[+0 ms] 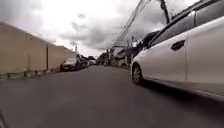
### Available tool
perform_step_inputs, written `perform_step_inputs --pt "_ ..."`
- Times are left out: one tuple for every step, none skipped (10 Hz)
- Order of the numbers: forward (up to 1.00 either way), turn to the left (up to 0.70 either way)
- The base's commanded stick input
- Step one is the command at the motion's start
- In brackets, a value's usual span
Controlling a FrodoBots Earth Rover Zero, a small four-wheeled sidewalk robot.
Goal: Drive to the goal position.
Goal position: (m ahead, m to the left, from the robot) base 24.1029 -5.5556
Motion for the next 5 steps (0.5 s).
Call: perform_step_inputs --pt "0.70 0.00" --pt "0.70 0.00" --pt "0.70 0.00" --pt "0.70 0.00" --pt "0.70 0.00"
